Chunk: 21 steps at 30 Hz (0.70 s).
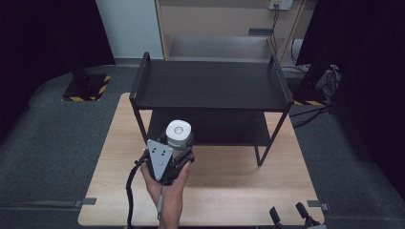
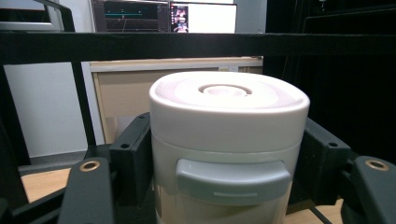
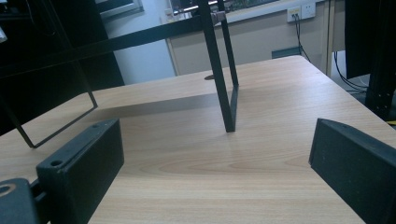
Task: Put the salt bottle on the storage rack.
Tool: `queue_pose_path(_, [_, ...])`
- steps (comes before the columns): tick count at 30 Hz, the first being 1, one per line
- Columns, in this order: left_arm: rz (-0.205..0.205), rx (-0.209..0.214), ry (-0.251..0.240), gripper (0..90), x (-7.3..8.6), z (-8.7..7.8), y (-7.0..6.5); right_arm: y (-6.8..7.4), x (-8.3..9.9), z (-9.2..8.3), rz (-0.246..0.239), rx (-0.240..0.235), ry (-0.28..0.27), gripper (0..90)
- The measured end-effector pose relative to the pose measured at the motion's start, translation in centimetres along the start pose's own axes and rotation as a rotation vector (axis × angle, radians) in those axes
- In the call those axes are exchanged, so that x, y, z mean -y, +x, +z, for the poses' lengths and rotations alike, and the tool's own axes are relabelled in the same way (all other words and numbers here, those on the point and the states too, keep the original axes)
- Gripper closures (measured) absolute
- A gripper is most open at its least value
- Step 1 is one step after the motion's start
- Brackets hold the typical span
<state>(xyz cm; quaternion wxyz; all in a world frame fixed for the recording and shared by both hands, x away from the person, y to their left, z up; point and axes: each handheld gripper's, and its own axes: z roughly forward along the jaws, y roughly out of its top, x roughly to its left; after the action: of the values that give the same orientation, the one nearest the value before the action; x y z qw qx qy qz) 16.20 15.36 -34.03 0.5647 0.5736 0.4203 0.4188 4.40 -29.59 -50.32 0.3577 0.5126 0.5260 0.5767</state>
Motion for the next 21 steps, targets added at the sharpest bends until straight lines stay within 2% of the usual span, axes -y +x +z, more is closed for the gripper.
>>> queue_pose_path(5, [0.01, -0.029, 0.01, 30.5, 0.2, 1.4, -0.2, -0.4, 0.0, 0.1, 0.005, 0.006, 0.001, 3.2])
queue_pose_path(11, [-0.006, -0.041, 0.02, 30.5, 0.2, 2.8, 0.0, -0.6, 0.1, 0.4, 0.008, 0.009, 0.005, 3.3])
queue_pose_path(21, [-0.006, -0.082, 0.022, 30.5, 0.2, 5.4, 0.5, -1.1, 0.3, 0.9, 0.014, 0.022, 0.018, 3.4])
